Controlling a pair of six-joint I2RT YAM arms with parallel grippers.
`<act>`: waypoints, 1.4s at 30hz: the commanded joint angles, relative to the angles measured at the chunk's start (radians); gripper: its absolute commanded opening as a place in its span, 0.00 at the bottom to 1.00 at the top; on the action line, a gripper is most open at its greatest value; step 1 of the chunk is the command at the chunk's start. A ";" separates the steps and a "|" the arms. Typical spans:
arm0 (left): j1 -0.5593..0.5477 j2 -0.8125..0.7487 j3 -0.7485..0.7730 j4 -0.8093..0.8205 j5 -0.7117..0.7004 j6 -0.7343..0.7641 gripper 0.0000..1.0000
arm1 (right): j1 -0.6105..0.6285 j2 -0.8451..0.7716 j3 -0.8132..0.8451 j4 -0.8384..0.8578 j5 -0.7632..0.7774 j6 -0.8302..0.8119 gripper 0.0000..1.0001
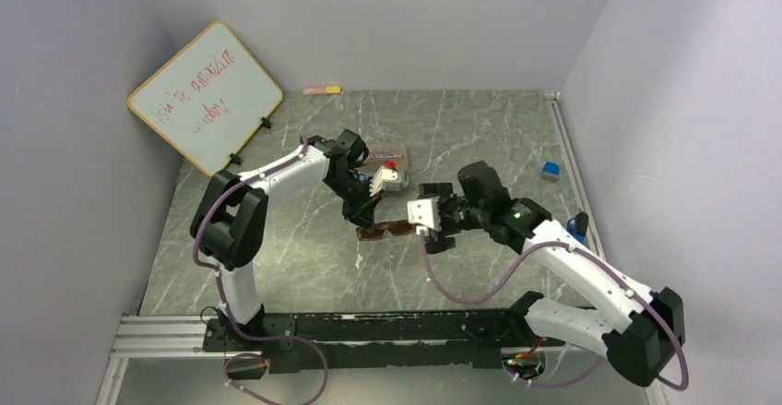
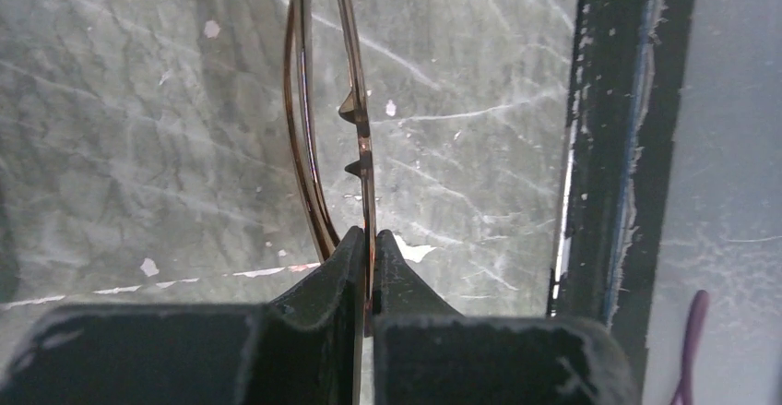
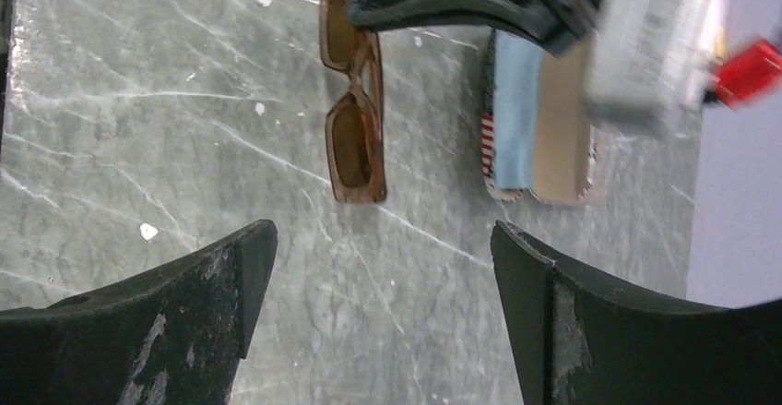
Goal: Organize the sunglasses
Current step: Pick up the sunglasses from the center of the board.
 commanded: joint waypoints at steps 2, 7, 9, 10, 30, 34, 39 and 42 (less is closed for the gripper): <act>0.021 0.021 0.069 -0.119 0.117 0.060 0.05 | 0.104 0.074 0.008 0.041 0.080 -0.100 0.91; 0.026 0.034 0.078 -0.136 0.143 0.073 0.05 | 0.199 0.111 -0.065 0.191 0.193 -0.075 0.91; 0.026 0.040 0.087 -0.148 0.152 0.081 0.05 | 0.226 0.118 -0.102 0.266 0.256 -0.063 0.91; 0.026 0.042 0.088 -0.150 0.156 0.085 0.05 | 0.239 0.121 -0.117 0.292 0.287 -0.061 0.91; 0.034 0.067 0.106 -0.209 0.215 0.136 0.05 | 0.394 0.190 -0.262 0.589 0.492 -0.034 0.66; 0.037 0.066 0.107 -0.212 0.223 0.139 0.05 | 0.403 0.190 -0.277 0.616 0.518 -0.044 0.63; 0.042 0.069 0.116 -0.232 0.235 0.155 0.05 | 0.407 0.192 -0.274 0.589 0.504 -0.050 0.62; 0.046 0.071 0.120 -0.239 0.243 0.160 0.05 | 0.408 0.193 -0.273 0.586 0.501 -0.048 0.62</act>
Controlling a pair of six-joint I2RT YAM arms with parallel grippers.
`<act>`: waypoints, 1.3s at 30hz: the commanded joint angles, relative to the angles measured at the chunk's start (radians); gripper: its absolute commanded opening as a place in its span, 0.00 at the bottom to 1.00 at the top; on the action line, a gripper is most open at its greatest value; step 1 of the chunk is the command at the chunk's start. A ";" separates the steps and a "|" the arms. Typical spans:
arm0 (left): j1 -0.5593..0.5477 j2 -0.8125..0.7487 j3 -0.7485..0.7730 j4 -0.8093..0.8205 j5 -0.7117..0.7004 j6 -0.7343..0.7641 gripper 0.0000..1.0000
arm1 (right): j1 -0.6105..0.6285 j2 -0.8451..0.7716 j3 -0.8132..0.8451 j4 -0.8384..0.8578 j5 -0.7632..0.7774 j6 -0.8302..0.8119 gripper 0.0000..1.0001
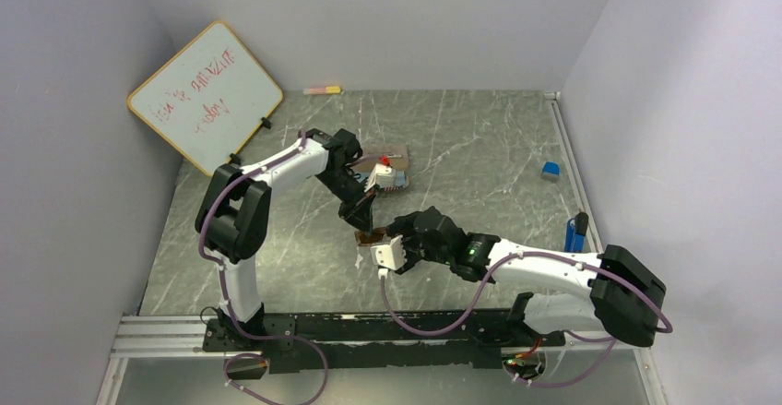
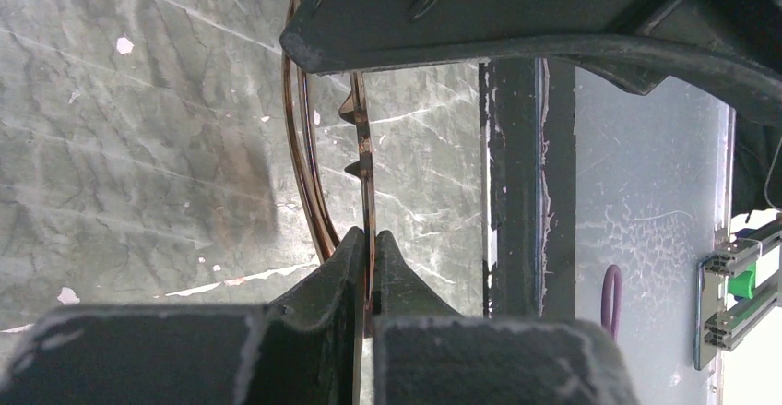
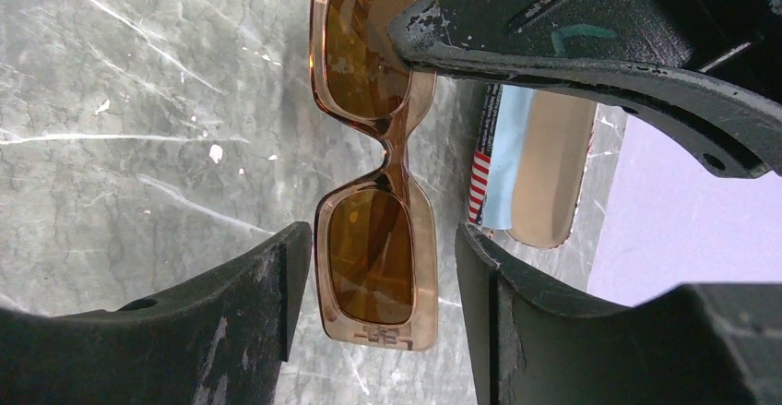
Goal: Organize the sunglasses
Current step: Pick up the sunglasses from the center of the board.
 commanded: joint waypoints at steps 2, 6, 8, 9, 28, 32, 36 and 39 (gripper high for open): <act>0.009 0.011 0.044 -0.037 0.069 0.054 0.05 | 0.009 0.004 0.001 0.035 0.014 0.000 0.62; 0.012 0.014 0.048 -0.046 0.075 0.060 0.05 | 0.011 0.007 -0.003 0.037 0.016 -0.004 0.62; 0.014 0.016 0.051 -0.054 0.079 0.066 0.05 | 0.015 0.008 -0.003 0.042 0.020 -0.005 0.62; 0.014 0.017 0.051 -0.055 0.081 0.069 0.05 | 0.016 0.010 -0.003 0.046 0.025 -0.004 0.62; 0.049 -0.007 0.070 -0.066 0.081 0.067 0.58 | 0.025 0.010 0.022 0.031 0.037 0.025 0.36; 0.107 -0.105 0.066 -0.033 0.073 0.040 0.97 | 0.024 0.008 0.035 0.033 0.041 0.051 0.35; 0.229 -0.256 0.036 0.059 0.045 -0.045 0.97 | 0.019 0.032 0.086 0.020 0.067 0.090 0.36; 0.356 -0.365 -0.029 0.158 0.049 -0.119 0.97 | 0.005 0.065 0.135 -0.004 0.074 0.107 0.36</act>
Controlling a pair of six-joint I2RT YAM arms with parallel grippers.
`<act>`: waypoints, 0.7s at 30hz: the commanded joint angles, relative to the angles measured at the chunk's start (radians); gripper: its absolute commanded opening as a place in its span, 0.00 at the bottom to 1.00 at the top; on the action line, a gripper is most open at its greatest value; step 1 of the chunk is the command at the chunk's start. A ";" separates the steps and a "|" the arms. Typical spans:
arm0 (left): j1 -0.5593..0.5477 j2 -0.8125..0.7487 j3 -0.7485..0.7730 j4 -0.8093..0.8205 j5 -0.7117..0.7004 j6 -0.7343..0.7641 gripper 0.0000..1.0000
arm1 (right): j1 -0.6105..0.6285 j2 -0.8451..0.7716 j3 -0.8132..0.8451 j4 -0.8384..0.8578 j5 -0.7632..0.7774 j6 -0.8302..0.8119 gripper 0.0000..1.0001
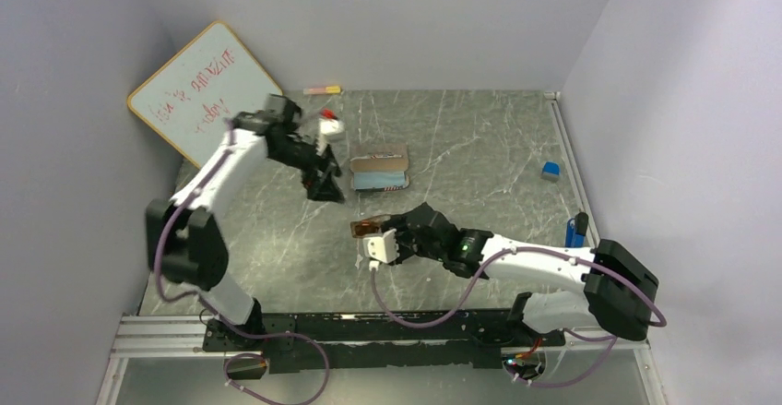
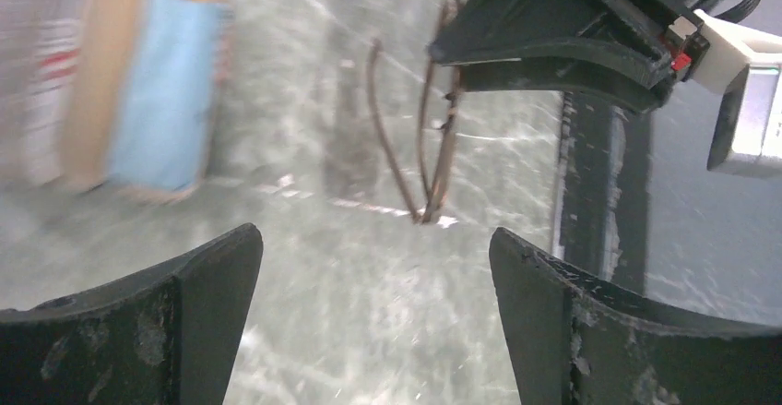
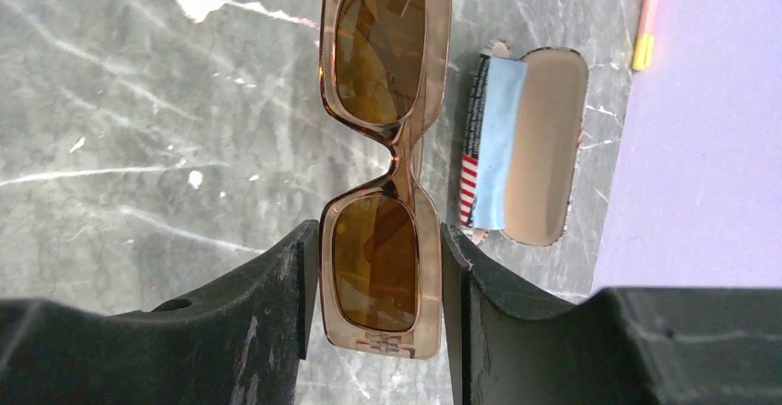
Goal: Organize the sunglasses
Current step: Pick up the sunglasses from the center of the board.
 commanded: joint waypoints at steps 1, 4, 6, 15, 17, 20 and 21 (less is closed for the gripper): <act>0.178 -0.197 -0.070 0.162 0.019 -0.129 0.97 | -0.019 0.038 0.110 -0.011 0.034 0.055 0.36; 0.282 -0.250 -0.118 0.215 0.030 -0.162 0.97 | -0.058 0.079 0.194 -0.077 0.010 0.072 0.36; 0.307 -0.257 -0.147 0.234 0.021 -0.171 0.97 | -0.109 0.120 0.275 -0.146 -0.041 0.085 0.35; 0.337 -0.327 -0.260 0.389 -0.022 -0.255 0.97 | -0.279 0.295 0.576 -0.346 -0.184 0.022 0.35; 0.338 -0.341 -0.269 0.398 -0.025 -0.261 0.97 | -0.294 0.332 0.623 -0.382 -0.197 0.006 0.35; 0.340 -0.356 -0.295 0.426 -0.030 -0.275 0.97 | -0.314 0.364 0.663 -0.417 -0.230 -0.023 0.35; 0.339 -0.358 -0.300 0.435 -0.033 -0.280 0.97 | -0.317 0.372 0.669 -0.421 -0.233 -0.031 0.35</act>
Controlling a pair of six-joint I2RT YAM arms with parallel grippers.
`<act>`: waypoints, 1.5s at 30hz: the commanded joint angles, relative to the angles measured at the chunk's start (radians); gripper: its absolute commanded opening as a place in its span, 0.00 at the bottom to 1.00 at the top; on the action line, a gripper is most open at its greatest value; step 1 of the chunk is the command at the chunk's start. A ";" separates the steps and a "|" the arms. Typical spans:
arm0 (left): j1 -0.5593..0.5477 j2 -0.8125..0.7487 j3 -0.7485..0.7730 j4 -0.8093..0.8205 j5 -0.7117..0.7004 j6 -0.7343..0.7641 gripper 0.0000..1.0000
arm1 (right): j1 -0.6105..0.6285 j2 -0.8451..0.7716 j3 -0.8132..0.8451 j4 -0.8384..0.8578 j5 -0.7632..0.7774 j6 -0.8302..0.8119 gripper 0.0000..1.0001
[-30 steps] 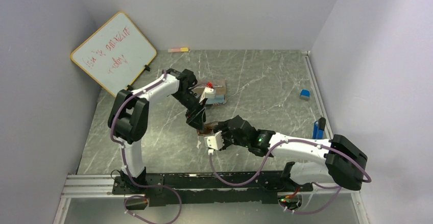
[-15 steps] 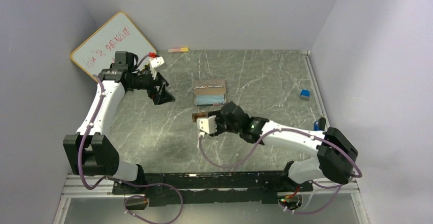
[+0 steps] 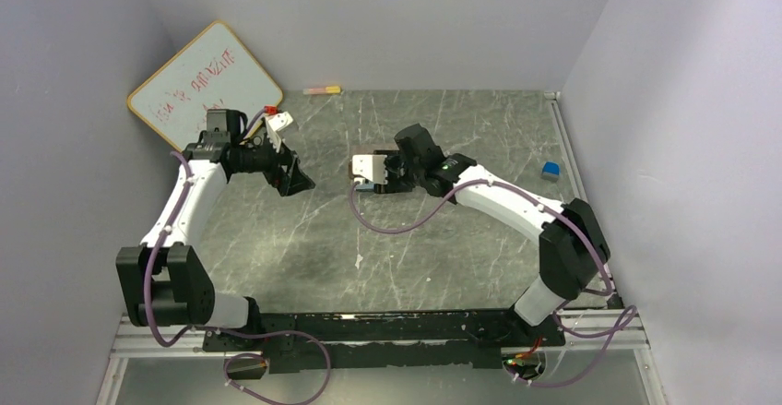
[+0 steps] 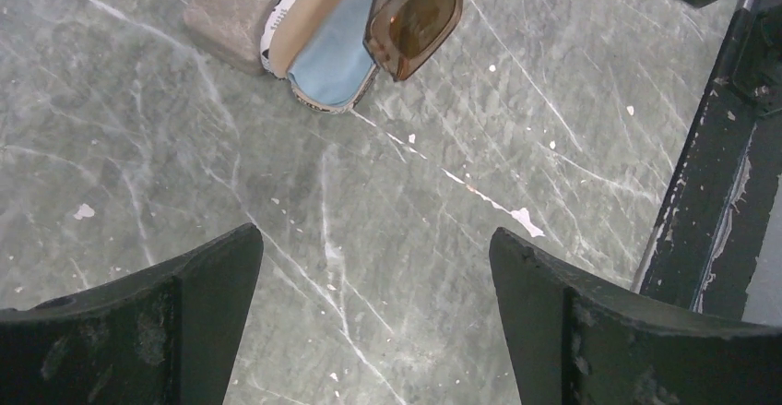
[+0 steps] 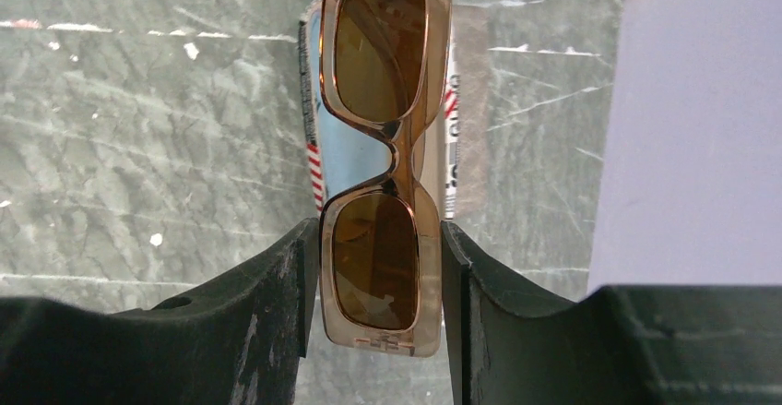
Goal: Organize the sunglasses
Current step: Pick up the sunglasses from the center of the board, then place the sunglasses in the sunglasses case.
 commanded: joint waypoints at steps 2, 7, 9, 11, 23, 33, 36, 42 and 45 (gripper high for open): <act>0.003 -0.053 -0.024 0.076 0.002 -0.042 0.97 | -0.021 0.051 0.081 -0.088 -0.065 -0.063 0.35; 0.004 -0.050 -0.031 0.079 0.008 -0.044 0.97 | -0.032 0.106 0.125 -0.132 -0.061 -0.075 0.35; 0.004 -0.051 -0.035 0.084 0.007 -0.046 0.97 | -0.039 0.120 0.128 -0.132 -0.064 -0.078 0.35; 0.006 -0.051 -0.039 0.086 0.009 -0.045 0.97 | -0.048 0.135 0.133 -0.132 -0.068 -0.079 0.35; 0.012 -0.047 -0.043 0.084 0.019 -0.041 0.97 | -0.069 0.208 0.168 -0.134 -0.094 -0.076 0.34; 0.018 -0.039 -0.044 0.080 0.032 -0.036 0.97 | -0.069 0.269 0.188 -0.112 -0.100 -0.062 0.34; 0.019 -0.036 -0.045 0.079 0.035 -0.034 0.97 | -0.069 0.283 0.192 -0.104 -0.099 -0.057 0.34; 0.023 -0.036 -0.047 0.078 0.042 -0.032 0.97 | -0.082 0.308 0.217 -0.096 -0.115 -0.023 0.34; 0.024 -0.036 -0.049 0.080 0.045 -0.033 0.97 | -0.096 0.308 0.222 -0.092 -0.136 -0.003 0.34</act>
